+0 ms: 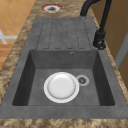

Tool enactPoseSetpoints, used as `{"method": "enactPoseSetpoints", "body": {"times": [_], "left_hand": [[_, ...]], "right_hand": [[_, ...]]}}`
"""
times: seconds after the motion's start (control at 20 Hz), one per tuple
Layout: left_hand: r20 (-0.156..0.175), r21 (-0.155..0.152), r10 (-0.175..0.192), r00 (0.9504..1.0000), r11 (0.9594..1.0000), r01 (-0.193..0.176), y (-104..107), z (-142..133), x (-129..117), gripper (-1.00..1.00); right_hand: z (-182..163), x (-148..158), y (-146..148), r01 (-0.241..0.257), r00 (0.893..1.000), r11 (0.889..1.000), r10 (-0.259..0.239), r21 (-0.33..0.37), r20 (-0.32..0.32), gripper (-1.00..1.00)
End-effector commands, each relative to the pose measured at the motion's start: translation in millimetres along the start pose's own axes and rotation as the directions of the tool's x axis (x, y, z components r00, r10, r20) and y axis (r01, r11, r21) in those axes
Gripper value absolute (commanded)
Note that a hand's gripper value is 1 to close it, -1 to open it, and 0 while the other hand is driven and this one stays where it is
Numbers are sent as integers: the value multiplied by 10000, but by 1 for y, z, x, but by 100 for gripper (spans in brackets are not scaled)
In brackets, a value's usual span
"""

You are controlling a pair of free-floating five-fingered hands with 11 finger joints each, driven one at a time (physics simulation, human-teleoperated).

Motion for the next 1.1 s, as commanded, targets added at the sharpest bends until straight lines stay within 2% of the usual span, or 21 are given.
{"method": "enactPoseSetpoints", "body": {"times": [0.0, 0.35, 0.4, 0.6, 0.85, 1.05], "left_hand": [[1, -1, 2, 10000, 10000, -2, 0, 0, 0, 0], [-59, 82, -183, 9998, 9998, 184, 0, 0, -1, 0], [-66, 90, -199, 9998, 9998, 200, 0, 0, -1, 0], [-87, 117, -246, 9997, 9996, 247, 0, -1, -1, 0], [-106, 140, -281, 9995, 9995, 283, -1, -1, -1, 0], [-115, 152, -298, 9995, 9994, 300, -1, -1, -1, 0]], "right_hand": [[-5, 9, -12, -328, 9989, 9992, 335, 228, -321, -100], [-12, 17, -44, 586, 9980, 9981, -582, 183, -228, -100], [-12, 17, -43, 794, 9965, 9968, -792, 86, -270, -100], [-16, 21, -49, 949, 9951, 9929, -967, -711, -214, -100], [-18, 24, -59, 1071, 9932, 9786, -1134, -1758, -259, -100], [-16, 27, -65, 1158, 9907, 9608, -1299, -2517, -397, -100]]}}
